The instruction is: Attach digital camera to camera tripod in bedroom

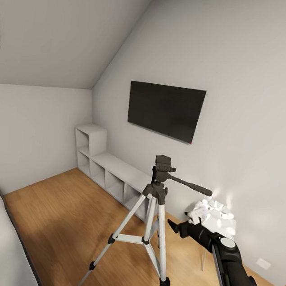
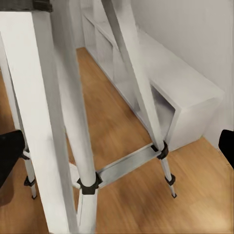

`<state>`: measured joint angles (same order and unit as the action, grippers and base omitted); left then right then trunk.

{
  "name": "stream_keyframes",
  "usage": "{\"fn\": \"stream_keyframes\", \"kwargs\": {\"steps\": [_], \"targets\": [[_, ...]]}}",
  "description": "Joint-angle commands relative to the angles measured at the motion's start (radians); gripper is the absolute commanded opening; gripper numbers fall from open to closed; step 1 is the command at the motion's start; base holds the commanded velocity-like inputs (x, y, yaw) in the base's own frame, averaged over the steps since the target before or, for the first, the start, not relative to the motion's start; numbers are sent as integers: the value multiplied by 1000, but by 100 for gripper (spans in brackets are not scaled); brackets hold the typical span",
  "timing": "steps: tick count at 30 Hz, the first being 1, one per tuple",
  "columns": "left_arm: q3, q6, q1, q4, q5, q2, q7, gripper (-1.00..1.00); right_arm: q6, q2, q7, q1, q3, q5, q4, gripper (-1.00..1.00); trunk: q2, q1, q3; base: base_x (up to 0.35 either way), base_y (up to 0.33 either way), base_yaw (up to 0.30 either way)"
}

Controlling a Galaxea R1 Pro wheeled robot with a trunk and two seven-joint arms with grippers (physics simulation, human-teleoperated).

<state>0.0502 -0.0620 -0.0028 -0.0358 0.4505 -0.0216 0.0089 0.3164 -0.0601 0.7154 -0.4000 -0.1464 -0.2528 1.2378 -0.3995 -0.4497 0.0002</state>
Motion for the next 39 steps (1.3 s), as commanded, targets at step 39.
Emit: {"fn": "stream_keyframes", "kwargs": {"steps": [39], "targets": [[10, -2, 0, 1, -3, 0, 2, 100, -203, -329, -293, 11, -211, -8, -1240, 100, -1, 0, 0, -91, 0, 0]]}}
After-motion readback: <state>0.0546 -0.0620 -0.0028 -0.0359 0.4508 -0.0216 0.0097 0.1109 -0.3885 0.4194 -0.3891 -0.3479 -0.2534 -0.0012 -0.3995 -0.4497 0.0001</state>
